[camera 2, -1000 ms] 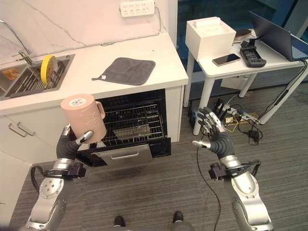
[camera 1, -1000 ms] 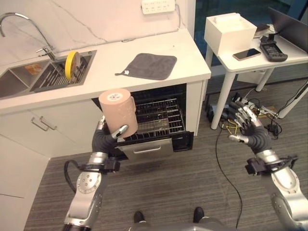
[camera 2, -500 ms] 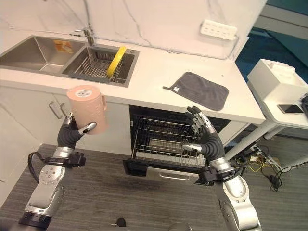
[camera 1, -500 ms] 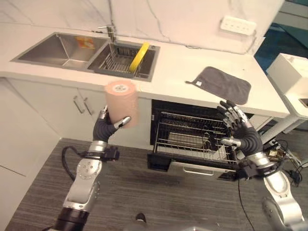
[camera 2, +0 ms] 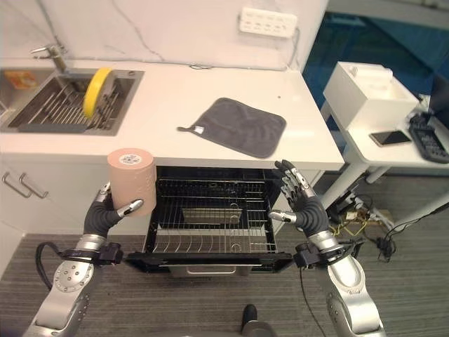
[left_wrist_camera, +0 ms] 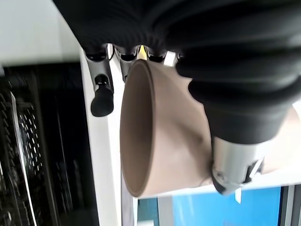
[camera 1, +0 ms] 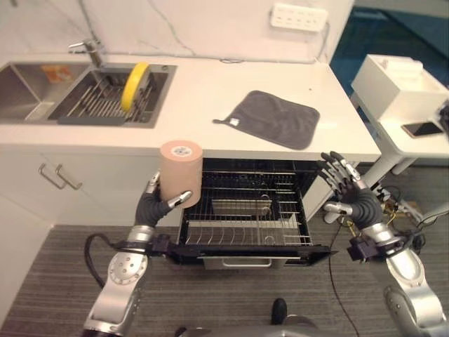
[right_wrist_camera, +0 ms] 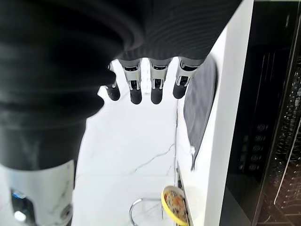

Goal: Place the dishes in the dishwasher.

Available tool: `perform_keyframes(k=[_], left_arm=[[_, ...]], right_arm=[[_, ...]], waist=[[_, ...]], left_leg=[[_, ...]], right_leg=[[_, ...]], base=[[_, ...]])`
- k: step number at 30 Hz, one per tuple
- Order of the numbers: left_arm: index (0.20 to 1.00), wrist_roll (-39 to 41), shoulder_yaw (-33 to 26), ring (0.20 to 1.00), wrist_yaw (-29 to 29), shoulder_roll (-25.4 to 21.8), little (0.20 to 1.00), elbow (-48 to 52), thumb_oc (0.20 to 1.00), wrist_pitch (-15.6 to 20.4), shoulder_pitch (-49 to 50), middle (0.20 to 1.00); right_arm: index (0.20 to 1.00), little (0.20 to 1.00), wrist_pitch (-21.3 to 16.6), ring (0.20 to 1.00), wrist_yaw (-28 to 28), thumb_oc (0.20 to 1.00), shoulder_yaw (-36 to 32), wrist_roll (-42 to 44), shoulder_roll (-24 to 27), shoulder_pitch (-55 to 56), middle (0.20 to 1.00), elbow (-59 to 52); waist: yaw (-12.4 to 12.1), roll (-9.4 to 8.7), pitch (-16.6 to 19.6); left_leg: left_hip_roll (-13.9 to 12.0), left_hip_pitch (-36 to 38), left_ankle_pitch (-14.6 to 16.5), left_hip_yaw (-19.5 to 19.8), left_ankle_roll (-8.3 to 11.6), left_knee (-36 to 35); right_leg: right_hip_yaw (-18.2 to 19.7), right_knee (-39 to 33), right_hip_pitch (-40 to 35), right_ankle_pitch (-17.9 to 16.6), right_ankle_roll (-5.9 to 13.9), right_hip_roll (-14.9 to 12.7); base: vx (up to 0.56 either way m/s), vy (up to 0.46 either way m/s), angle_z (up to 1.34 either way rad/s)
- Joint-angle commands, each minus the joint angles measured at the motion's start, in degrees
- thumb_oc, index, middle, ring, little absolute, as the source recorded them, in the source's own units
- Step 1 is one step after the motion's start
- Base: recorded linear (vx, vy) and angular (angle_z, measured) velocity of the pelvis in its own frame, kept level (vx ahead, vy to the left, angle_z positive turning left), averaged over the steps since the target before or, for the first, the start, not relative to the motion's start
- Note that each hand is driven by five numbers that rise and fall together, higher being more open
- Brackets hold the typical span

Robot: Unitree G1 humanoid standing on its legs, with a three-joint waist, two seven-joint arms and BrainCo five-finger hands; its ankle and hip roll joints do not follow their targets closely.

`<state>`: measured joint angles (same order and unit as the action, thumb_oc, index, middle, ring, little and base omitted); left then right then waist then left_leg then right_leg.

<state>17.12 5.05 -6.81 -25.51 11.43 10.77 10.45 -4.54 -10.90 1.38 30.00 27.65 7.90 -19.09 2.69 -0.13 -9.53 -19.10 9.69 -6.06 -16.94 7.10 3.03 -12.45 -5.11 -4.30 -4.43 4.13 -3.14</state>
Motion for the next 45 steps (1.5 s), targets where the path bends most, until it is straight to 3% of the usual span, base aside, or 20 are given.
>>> perform_keyframes(k=[1,2,5,8,12,21,32,41,45], left_arm=[[0.200,-0.4,0.0,0.200,0.3,-1.9,0.200,3.4,0.200,2.4,-4.7,0.200],[0.200,-2.9,2.1,0.200,-0.4,-1.5,0.200,3.0,0.200,3.8,-6.1,0.200],[0.200,-4.3,6.1,0.200,-3.9,-1.1,0.200,0.2,0.200,3.9,-12.1,0.200],[0.200,-9.1,11.1,0.200,-9.3,0.1,0.200,-3.8,0.200,2.9,-19.9,0.200],[0.200,-13.6,12.6,0.200,-13.3,1.5,0.200,-4.1,0.200,1.9,-22.0,0.200],[0.200,-19.6,15.4,0.200,-22.1,2.7,0.200,-4.4,0.200,0.7,-25.6,0.200],[0.200,-21.6,16.7,0.200,-22.7,2.2,0.200,-3.7,0.200,-0.2,-26.3,0.200],[0.200,-23.4,20.9,0.200,-20.9,2.1,0.200,-3.0,0.200,-1.0,-28.2,0.200],[0.200,-23.7,22.1,0.200,-20.3,2.0,0.200,-3.4,0.200,-1.4,-29.6,0.200]], right_arm=[[1.000,1.000,1.0,1.000,-3.0,1.000,0.6,2.6,3.2,-2.7,1.000,-3.5],[1.000,1.000,0.9,1.000,-2.4,1.000,2.4,3.2,3.9,-4.8,1.000,-2.9],[1.000,1.000,1.4,1.000,1.3,1.000,5.1,2.0,3.4,-8.7,1.000,-2.3],[1.000,1.000,3.8,1.000,4.5,1.000,6.7,3.1,3.0,-14.2,1.000,-0.7],[1.000,1.000,6.3,1.000,8.6,1.000,8.6,1.1,0.3,-16.1,1.000,-2.1],[1.000,1.000,8.1,1.000,14.2,1.000,11.2,1.6,-2.9,-23.5,1.000,-2.5],[1.000,1.000,10.0,1.000,16.5,1.000,12.6,3.3,-4.3,-28.0,1.000,-2.0],[1.000,1.000,15.5,1.000,19.3,1.000,17.5,1.5,-7.3,-37.1,1.000,3.0],[1.000,1.000,15.5,1.000,20.3,1.000,18.1,1.1,-8.3,-39.3,1.000,4.8]], waist=[[0.3,-2.17,0.7],[-0.1,-1.68,0.5],[0.1,-0.83,0.7],[0.7,-0.16,2.1],[0.6,0.10,3.3],[-0.9,-1.12,4.5],[-2.1,-1.39,5.5],[-3.8,-1.61,6.8],[-4.1,-1.56,6.9]], left_leg=[[3.3,-7.8,1.8,6.2,0.67,7.8],[4.1,-7.7,1.4,3.6,0.75,-1.2],[4.1,-5.9,0.5,5.7,0.93,-7.8],[3.9,-4.6,2.3,5.7,1.55,-8.0],[4.5,-3.4,3.4,5.2,1.06,-8.0],[5.2,-2.5,4.6,5.5,0.27,-8.0],[5.3,-2.2,5.1,6.0,0.05,-8.0],[6.0,-1.7,5.8,6.8,-0.35,-8.0],[6.1,-1.6,5.9,7.1,-0.39,-8.0]], right_leg=[[4.3,0.1,-0.2,1.4,1.65,-4.2],[2.7,0.1,-1.3,2.2,2.66,-4.6],[1.9,0.1,-1.8,2.7,3.11,-5.3],[0.6,0.1,-2.3,3.4,3.80,-6.3],[0.5,0.1,-2.9,3.4,4.35,-7.4],[0.6,0.1,-3.6,3.3,4.59,-8.0],[0.0,0.1,-4.1,3.5,4.59,-8.0],[-1.1,0.1,-4.6,3.5,4.63,-8.3],[-1.3,0.1,-4.8,3.6,4.53,-8.2]], base=[[0.20,-0.096,-0.29],[0.16,0.064,-0.26],[0.06,0.113,-0.44],[0.04,0.137,-0.25],[0.08,0.142,0.11],[0.04,0.040,0.23],[0.00,0.000,0.01],[0.00,-0.001,0.02],[0.00,0.000,0.00]])
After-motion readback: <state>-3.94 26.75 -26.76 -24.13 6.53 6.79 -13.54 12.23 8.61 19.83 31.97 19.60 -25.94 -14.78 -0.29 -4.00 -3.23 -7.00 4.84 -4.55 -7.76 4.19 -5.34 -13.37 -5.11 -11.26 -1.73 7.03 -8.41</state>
